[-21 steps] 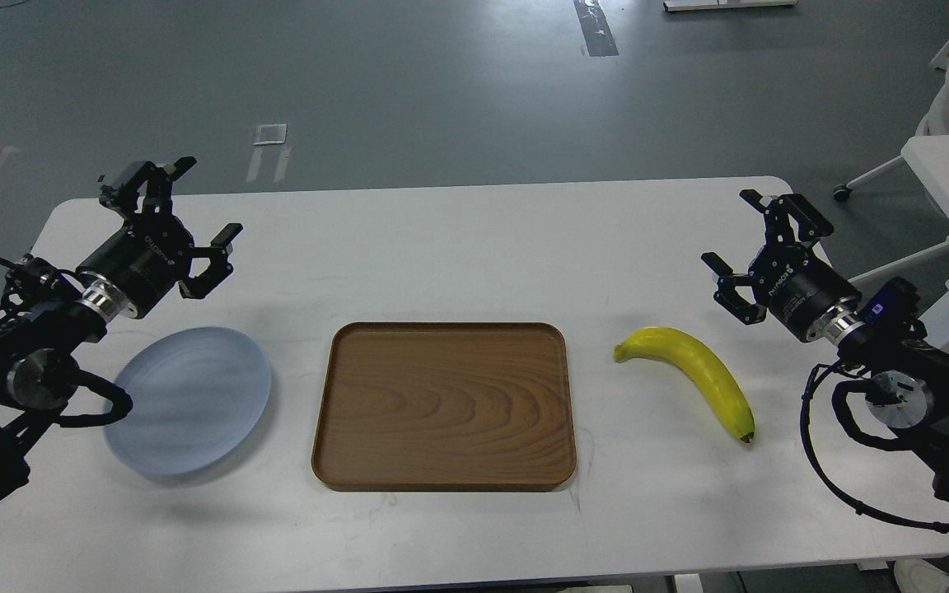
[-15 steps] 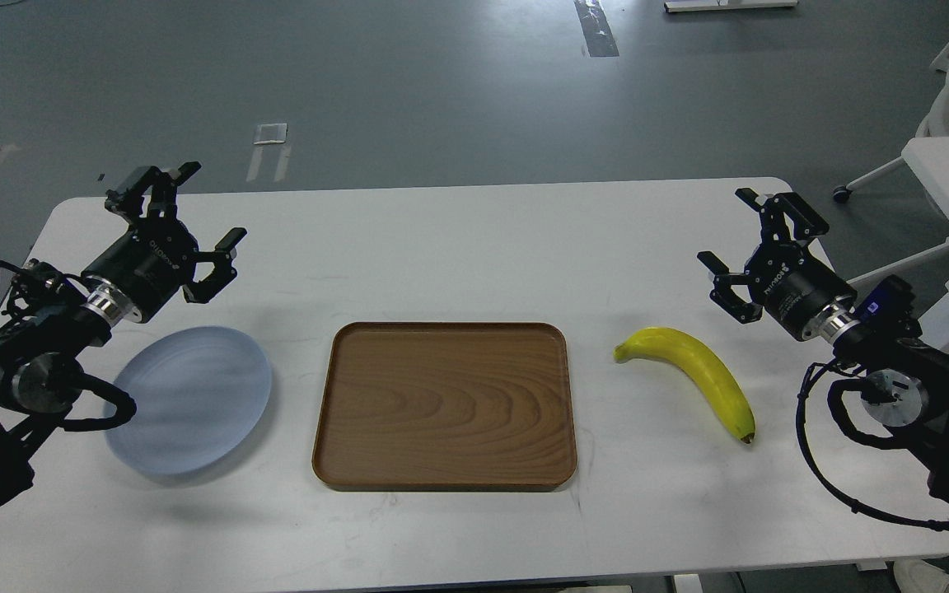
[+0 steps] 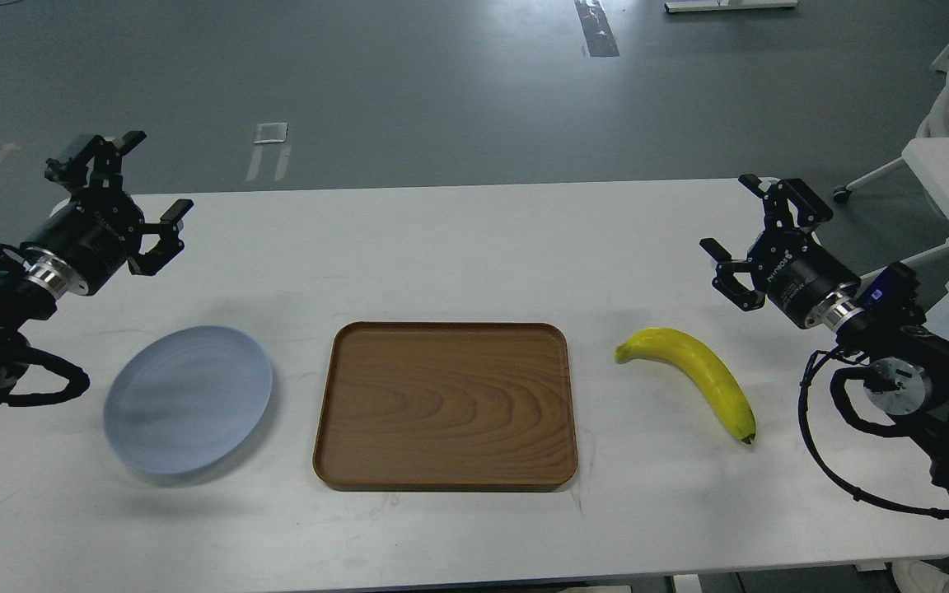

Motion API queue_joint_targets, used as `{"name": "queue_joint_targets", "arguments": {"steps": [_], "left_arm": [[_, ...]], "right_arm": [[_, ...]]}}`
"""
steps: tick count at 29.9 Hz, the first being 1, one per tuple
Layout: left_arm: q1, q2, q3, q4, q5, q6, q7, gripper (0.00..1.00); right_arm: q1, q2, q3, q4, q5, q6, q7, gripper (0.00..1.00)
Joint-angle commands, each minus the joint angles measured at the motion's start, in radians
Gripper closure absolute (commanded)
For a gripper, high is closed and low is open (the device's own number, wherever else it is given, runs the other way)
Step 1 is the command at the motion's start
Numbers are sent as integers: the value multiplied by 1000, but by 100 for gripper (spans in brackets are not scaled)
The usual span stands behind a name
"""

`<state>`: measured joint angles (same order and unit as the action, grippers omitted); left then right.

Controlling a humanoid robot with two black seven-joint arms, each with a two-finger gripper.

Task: Place banana on plate with both arms
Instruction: 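Move the left gripper toward the light blue plate's near edge, then lower the left gripper and grasp the edge of the light blue plate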

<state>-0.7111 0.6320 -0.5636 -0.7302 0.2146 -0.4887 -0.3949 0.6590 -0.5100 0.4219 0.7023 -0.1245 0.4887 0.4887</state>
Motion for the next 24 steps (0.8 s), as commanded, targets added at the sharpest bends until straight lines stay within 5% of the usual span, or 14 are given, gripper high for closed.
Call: {"name": "queue_joint_targets", "arguments": {"steps": [1,7,12,17,24], "left_arm": [[-22,87,-2,-98,179,0,-88,1],[-39,268,1,-349,690,0,-94,1],[-39,330,5,-446,1042,0,-94,1],[-25,344,28,-459,1386,0,-94,1],[-19,399,250,-393,1583,12,-94,1]], "right_arm": [[1,4,0,2,-1,0,0,0],[5,7,0,2,-3,0,0,0],[16,7,-3,0,-4,0,0,0],[16,10,-3,-4,-4,0,0,0],[16,16,-3,-3,-6,0,0,0]]}}
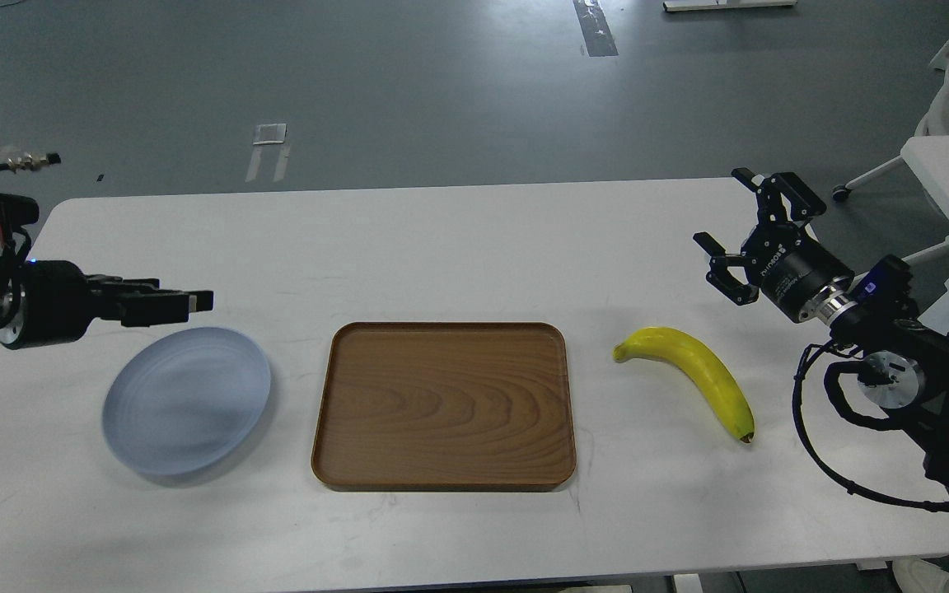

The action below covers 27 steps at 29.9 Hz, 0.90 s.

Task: Place banana on plate with both arms
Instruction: 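Lower the left gripper and grasp the edge of the light blue plate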

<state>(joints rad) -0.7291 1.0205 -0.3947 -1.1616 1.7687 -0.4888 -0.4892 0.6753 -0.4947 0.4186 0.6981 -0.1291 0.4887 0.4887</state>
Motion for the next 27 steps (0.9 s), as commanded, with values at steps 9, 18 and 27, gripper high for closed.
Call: {"name": "queue_joint_targets", "arguments": {"steps": [9,18,27], "left_arm": [[10,-28,128,164,-23,24,0,8],[27,-108,131,258,-38,26,0,17],[30,-123,131,292,-38,26,0,47]], "right_arm": [[0,2,0,3,-1,0,0,0],[0,2,0,1,-1,0,0,0],[0,1,0,1,-1,0,0,0]]}}
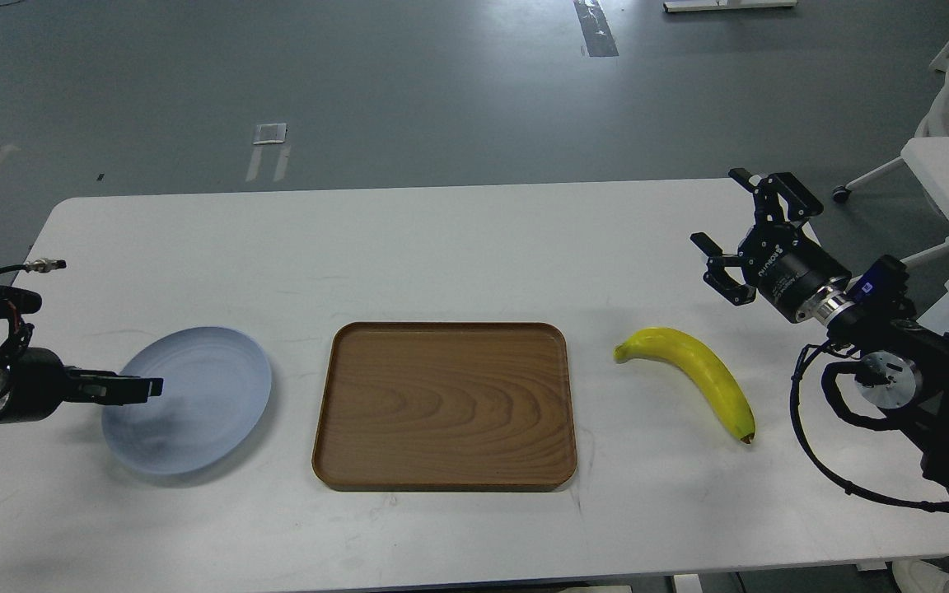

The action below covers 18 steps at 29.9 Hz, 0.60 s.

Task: Place banana on plate with both arms
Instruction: 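Lower the left gripper and grasp the edge of the light blue plate, then lift the plate with the left gripper and set it on the wooden tray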

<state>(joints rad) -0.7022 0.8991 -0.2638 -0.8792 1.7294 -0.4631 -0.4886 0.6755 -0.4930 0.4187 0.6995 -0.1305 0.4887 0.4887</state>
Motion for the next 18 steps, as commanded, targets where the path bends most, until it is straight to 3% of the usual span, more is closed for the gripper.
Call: {"name": "queue_joint_targets", "arguments": {"steps": [1,4,5,7,18], "left_arm": [[6,-2,0,14,1,0,0,51],[7,-2,0,14,1,0,0,72],[7,0,1,14,1,-2,0,91],[7,0,3,14,2,-2,0,100],[-10,9,28,11,2,-2,0,100]], "right_arm": [[-1,1,0,0,0,0,0,0],[-1,-1,0,0,0,0,0,0],[-1,1,0,0,0,0,0,0],[-1,1,0,0,0,0,0,0],[1,1,0,2,0,0,0,0]]}}
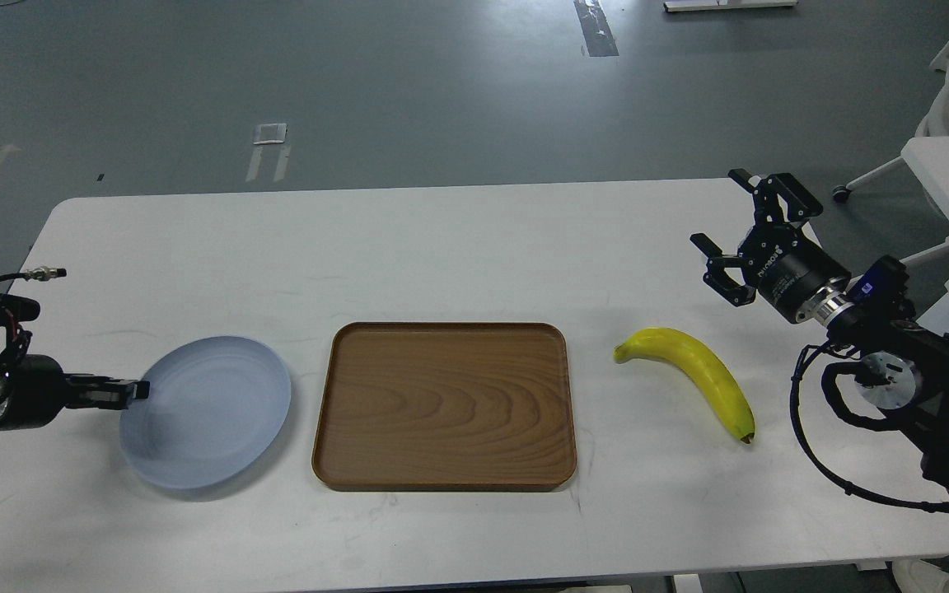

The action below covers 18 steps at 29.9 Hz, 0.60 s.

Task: Place banana on plate with both arms
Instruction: 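Lift the plate with the left gripper and set it on the wooden tray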

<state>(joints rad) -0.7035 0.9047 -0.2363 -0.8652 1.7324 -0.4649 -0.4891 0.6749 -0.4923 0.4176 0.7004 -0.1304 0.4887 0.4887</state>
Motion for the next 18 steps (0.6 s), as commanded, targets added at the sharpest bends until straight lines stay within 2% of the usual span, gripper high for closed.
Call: {"name": "queue_joint_targets", "arguments": {"steps": [1,5,8,10,15,18], "left_arm": [[-11,6,-1,-12,-2,-3,0,100],[-60,8,-3,-17,-25,-12,0,100],[-158,8,-2,-24,-62,-24,0,100],[-235,0,-2,-67,-62,-24,0,100],[-301,-12,3,-196,-57,-24,0,100],[-333,-85,9,-245,-56,-24,0,100]], "right_arm": [[2,-2,1,2,0,0,0,0],[2,-6,0,4,0,0,0,0],[2,-11,0,5,0,0,0,0],[2,-14,1,5,0,0,0,0],[0,-14,0,5,0,0,0,0],[0,-12,1,4,0,0,0,0]]}}
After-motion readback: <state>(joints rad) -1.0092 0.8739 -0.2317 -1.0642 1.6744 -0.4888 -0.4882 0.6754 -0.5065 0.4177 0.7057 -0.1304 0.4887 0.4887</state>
